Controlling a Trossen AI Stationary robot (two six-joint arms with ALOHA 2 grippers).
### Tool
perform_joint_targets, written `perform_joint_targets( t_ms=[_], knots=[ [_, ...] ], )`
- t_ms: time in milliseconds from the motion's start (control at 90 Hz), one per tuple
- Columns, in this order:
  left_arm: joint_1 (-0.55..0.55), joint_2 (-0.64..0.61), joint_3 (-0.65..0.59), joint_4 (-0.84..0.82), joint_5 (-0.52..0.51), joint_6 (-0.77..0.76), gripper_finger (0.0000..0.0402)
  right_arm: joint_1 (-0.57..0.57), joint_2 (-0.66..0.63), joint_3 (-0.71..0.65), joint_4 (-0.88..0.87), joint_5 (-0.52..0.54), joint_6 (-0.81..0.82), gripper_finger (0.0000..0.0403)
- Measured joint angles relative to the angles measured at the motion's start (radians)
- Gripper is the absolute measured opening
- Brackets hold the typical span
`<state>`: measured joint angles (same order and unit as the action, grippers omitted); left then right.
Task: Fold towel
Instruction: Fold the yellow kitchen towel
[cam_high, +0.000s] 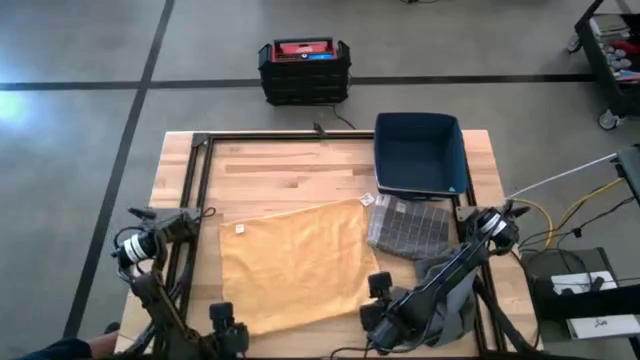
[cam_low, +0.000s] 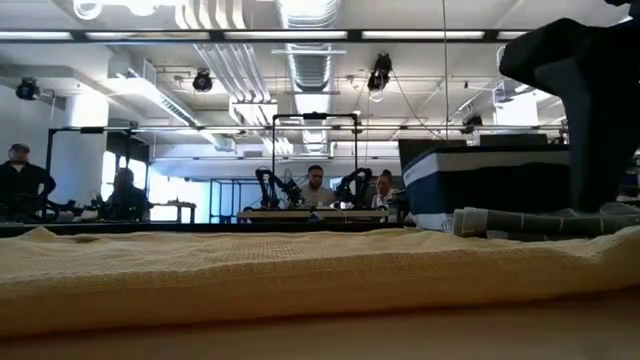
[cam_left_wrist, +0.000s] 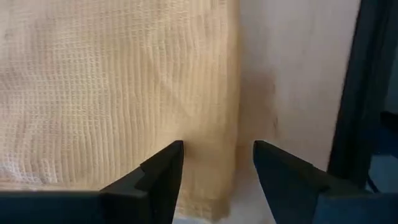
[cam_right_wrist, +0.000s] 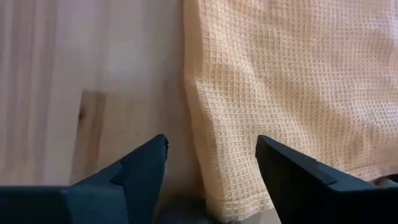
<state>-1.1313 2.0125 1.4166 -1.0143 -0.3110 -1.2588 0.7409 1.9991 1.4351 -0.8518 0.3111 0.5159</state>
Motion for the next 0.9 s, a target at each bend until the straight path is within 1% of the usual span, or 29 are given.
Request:
perform_joint_targets(
  t_ms=[156,278,400,589,733,822,900],
  knots=[
    [0.0,-0.004,-0.06,0.104,0.004,-0.007,0.0193,-0.001,0.022,-0.006,-0.005,0.013,-0.011,0.0237],
    [-0.001,-0.01,-0.093,0.156,0.014,-0.014,0.0182,-0.001,0.03,-0.008,-0.006,0.051,-0.031,0.0227],
    [-0.002,-0.01,-0.108,0.174,0.014,-0.017,0.0157,-0.003,0.041,-0.019,-0.008,0.08,-0.05,0.0215],
    [-0.01,-0.008,-0.118,0.185,0.014,-0.015,0.0115,-0.001,0.059,-0.059,0.002,0.093,-0.052,0.0197],
    [-0.015,-0.006,-0.119,0.189,-0.012,-0.008,0.0089,-0.002,0.096,-0.062,0.009,0.118,-0.053,0.0181],
    [-0.015,-0.006,-0.119,0.191,-0.01,-0.007,0.0066,-0.002,0.102,-0.062,0.011,0.134,-0.064,0.0159],
    [-0.017,-0.005,-0.119,0.187,-0.01,-0.007,0.0037,-0.002,0.103,-0.062,0.014,0.132,-0.066,0.0124]
  ],
)
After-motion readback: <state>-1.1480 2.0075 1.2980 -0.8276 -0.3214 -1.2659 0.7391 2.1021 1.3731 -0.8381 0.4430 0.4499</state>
